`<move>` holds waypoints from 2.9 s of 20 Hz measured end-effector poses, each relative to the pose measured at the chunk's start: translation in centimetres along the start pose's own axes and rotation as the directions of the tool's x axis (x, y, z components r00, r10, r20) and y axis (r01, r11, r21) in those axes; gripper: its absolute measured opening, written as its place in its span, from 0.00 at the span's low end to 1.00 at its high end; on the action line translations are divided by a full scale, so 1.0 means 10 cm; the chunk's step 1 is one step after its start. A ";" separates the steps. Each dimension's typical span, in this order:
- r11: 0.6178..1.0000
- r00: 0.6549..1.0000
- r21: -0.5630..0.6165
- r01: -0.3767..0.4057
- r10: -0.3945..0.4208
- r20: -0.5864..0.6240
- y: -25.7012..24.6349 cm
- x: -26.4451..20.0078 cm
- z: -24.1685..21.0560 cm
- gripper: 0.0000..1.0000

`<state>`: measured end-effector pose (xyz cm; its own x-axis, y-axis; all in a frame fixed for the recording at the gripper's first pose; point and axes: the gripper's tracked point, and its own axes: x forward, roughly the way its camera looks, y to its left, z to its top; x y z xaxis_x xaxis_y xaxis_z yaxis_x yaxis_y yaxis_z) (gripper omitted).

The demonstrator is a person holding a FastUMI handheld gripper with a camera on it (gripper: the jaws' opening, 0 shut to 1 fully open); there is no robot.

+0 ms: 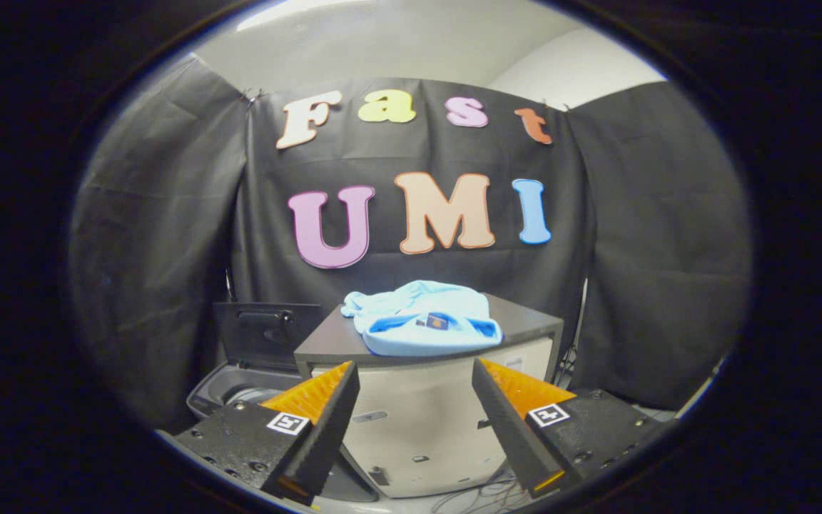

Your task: Put the clothes into the washing machine and then close the washing machine lid.

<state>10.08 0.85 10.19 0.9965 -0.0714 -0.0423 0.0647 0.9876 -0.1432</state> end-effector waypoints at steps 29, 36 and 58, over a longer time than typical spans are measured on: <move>0.998 0.854 0.038 0.045 -0.019 -0.519 -0.03 2.70 -0.29 0.73; 0.996 0.865 -0.077 0.041 -0.074 -0.496 0.03 2.72 -0.27 0.16; 0.963 0.912 0.166 -0.213 0.257 -0.319 1.79 2.50 0.70 0.02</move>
<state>36.52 17.73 13.49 0.9092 0.1441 -0.3906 -0.1416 0.9893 0.0354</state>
